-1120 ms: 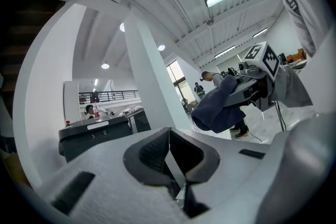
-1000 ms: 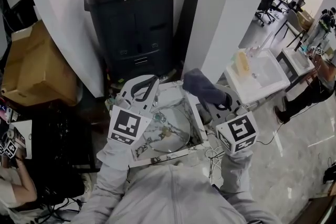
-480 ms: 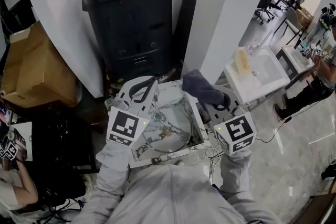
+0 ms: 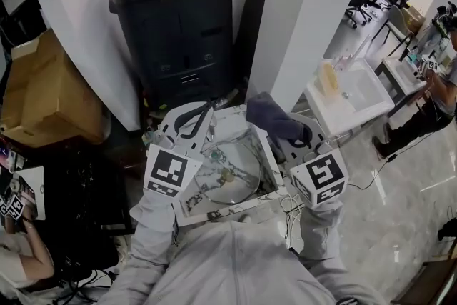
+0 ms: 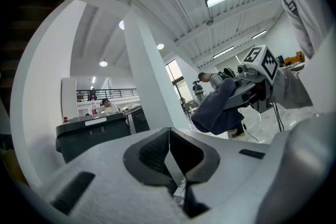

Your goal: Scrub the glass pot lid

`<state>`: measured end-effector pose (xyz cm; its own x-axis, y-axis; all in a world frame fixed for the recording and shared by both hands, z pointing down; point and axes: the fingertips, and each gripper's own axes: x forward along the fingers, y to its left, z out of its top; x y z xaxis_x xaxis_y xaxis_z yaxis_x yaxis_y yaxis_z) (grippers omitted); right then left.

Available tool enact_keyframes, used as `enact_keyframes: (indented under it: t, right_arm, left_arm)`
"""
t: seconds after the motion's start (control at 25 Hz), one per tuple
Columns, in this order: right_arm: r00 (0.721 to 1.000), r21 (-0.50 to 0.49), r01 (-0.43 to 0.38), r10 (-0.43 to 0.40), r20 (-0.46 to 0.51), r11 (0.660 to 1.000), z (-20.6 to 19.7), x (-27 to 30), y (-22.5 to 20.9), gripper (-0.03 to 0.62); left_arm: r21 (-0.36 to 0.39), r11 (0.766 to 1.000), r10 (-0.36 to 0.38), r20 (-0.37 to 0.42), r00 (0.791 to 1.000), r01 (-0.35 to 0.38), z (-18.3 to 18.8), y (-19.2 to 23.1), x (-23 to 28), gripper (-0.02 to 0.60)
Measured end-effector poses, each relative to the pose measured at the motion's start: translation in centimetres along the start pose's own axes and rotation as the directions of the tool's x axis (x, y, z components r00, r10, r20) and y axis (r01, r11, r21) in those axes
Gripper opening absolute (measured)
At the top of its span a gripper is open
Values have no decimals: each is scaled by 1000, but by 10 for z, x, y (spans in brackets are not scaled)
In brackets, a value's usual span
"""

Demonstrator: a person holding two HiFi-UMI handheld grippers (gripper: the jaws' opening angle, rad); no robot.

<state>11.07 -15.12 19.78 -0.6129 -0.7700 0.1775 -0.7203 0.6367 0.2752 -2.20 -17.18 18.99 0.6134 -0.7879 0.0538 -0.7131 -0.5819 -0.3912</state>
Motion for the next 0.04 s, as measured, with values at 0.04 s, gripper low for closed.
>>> enact_keyframes:
  t: [0.04]
  right_arm:
    - [1000, 2, -3, 3, 0, 1000, 0, 0, 1, 58]
  left_arm:
    - [1, 1000, 1, -1, 1000, -1, 0, 0, 0, 26]
